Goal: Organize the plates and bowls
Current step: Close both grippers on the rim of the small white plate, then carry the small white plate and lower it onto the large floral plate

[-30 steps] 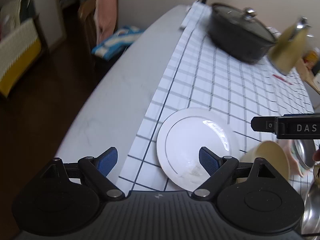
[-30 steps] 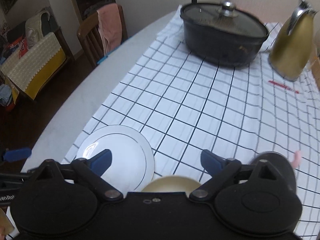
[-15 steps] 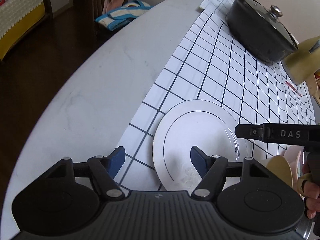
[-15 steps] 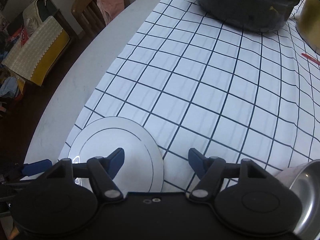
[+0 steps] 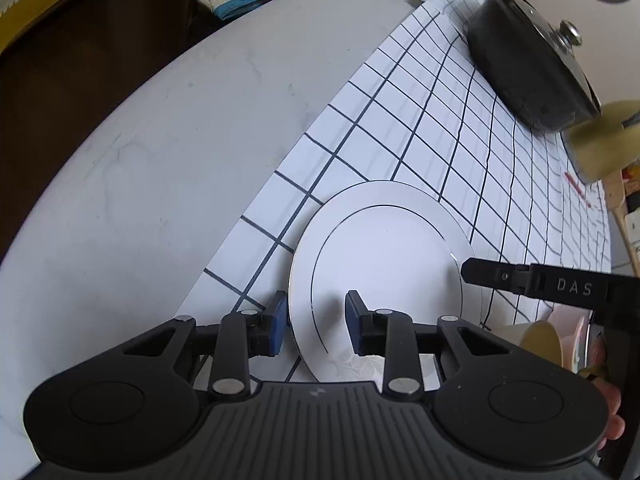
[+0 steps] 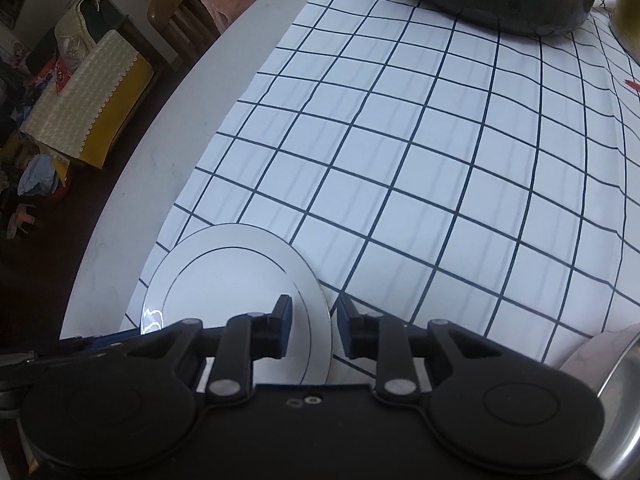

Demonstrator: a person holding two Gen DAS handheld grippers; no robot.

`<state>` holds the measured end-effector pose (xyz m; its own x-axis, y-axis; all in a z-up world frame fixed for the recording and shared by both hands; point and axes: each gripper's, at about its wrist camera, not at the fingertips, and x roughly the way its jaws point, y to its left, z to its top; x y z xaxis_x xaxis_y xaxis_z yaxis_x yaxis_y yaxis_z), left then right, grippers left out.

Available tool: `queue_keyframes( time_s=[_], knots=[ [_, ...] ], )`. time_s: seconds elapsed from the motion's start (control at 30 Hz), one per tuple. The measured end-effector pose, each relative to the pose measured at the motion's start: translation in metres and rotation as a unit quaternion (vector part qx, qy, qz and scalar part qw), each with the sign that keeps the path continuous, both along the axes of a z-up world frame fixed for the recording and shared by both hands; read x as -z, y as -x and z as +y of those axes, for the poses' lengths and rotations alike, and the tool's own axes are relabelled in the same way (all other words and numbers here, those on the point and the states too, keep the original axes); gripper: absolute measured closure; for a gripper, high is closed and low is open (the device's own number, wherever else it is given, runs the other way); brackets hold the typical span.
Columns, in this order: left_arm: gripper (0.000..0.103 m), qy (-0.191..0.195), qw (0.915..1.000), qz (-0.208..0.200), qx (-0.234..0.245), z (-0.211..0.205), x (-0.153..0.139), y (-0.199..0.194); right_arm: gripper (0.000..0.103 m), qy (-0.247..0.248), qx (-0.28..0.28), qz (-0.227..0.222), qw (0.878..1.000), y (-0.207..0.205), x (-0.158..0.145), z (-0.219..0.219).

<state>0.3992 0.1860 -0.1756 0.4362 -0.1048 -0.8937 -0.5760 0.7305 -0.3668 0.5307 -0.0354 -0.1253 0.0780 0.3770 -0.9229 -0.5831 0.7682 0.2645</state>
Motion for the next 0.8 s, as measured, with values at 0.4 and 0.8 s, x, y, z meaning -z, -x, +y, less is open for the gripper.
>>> queue_keyframes(
  time_s=[0.4,0.8],
  knots=[
    [0.086,0.038,0.9989,-0.019,-0.017,0.011,0.005,0.011,0.089,0.008,-0.020,0.014,1.000,-0.002,0.008,-0.005],
    [0.088,0.046,0.9980,-0.032,-0.030,0.020,0.003,0.028,0.092,-0.006,-0.022,0.004,1.000,0.011,0.002,-0.004]
  ],
)
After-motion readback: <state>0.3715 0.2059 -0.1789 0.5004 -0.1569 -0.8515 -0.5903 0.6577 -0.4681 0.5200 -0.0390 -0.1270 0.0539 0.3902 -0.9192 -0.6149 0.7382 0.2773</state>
